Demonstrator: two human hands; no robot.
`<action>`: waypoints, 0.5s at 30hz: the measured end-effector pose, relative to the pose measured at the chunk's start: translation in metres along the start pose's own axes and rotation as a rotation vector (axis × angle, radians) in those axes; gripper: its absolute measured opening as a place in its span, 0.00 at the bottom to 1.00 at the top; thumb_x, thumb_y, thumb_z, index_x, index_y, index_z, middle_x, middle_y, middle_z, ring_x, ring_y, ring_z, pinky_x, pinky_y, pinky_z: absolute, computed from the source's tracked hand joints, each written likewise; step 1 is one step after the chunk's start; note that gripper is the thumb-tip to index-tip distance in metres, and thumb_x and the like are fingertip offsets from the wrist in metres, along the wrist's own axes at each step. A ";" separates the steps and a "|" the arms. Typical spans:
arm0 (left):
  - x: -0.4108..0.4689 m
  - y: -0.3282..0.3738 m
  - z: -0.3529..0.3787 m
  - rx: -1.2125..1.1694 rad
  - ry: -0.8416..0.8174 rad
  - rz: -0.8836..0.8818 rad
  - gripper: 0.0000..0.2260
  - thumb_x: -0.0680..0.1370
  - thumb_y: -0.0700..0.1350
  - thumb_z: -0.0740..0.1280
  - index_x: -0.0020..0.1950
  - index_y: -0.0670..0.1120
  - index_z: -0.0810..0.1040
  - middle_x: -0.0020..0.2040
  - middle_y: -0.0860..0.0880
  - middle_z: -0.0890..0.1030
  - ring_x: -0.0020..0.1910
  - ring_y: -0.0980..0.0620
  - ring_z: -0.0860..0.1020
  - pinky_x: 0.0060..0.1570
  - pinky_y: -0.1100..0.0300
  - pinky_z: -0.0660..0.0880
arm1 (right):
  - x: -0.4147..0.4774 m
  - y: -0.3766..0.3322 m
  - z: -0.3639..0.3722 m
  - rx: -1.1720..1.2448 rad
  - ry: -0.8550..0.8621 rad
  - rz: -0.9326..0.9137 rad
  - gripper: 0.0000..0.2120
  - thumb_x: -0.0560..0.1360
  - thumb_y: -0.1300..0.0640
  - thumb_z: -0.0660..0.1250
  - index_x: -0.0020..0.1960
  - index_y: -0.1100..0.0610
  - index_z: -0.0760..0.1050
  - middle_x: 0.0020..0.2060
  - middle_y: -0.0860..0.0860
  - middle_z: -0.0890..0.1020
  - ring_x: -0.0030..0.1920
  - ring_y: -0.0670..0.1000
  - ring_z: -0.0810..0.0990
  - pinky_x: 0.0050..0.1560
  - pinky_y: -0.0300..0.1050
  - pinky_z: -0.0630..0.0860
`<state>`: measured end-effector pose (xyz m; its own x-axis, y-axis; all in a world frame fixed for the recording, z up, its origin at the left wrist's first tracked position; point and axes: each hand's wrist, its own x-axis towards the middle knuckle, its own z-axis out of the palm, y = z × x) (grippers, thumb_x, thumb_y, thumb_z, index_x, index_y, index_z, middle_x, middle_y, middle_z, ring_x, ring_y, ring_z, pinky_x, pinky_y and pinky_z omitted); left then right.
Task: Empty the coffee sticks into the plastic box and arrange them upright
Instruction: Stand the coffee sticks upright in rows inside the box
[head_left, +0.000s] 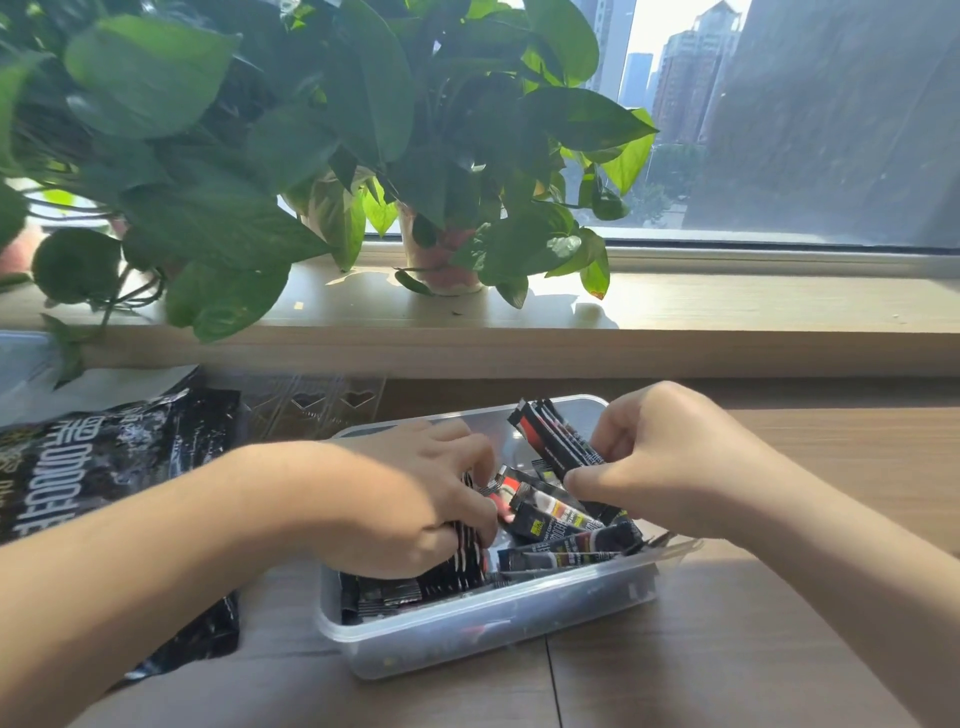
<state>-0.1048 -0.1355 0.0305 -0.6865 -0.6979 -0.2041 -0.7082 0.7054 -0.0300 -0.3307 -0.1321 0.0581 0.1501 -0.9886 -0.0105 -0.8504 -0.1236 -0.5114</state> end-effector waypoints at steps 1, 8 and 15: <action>-0.001 0.001 0.001 0.007 0.004 -0.014 0.25 0.71 0.54 0.47 0.63 0.64 0.74 0.62 0.55 0.65 0.63 0.55 0.60 0.64 0.57 0.60 | 0.000 -0.001 0.001 -0.029 0.005 -0.003 0.13 0.65 0.49 0.76 0.39 0.60 0.81 0.33 0.55 0.84 0.29 0.49 0.75 0.28 0.41 0.71; 0.000 0.000 0.006 -0.038 0.051 -0.061 0.30 0.66 0.59 0.41 0.62 0.66 0.71 0.53 0.55 0.62 0.57 0.55 0.60 0.61 0.57 0.61 | -0.006 -0.022 0.012 -0.160 -0.100 -0.028 0.13 0.64 0.52 0.72 0.29 0.56 0.70 0.23 0.49 0.67 0.26 0.50 0.63 0.27 0.41 0.61; 0.004 -0.004 0.010 -0.135 0.077 -0.076 0.25 0.68 0.56 0.50 0.62 0.70 0.72 0.49 0.56 0.61 0.53 0.56 0.61 0.58 0.58 0.63 | 0.005 -0.032 0.040 -0.166 -0.178 -0.042 0.12 0.66 0.51 0.74 0.33 0.55 0.73 0.26 0.50 0.73 0.29 0.51 0.71 0.30 0.42 0.67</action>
<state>-0.1029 -0.1394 0.0199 -0.6374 -0.7595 -0.1302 -0.7704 0.6311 0.0901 -0.2830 -0.1298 0.0397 0.2609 -0.9535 -0.1510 -0.9106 -0.1911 -0.3664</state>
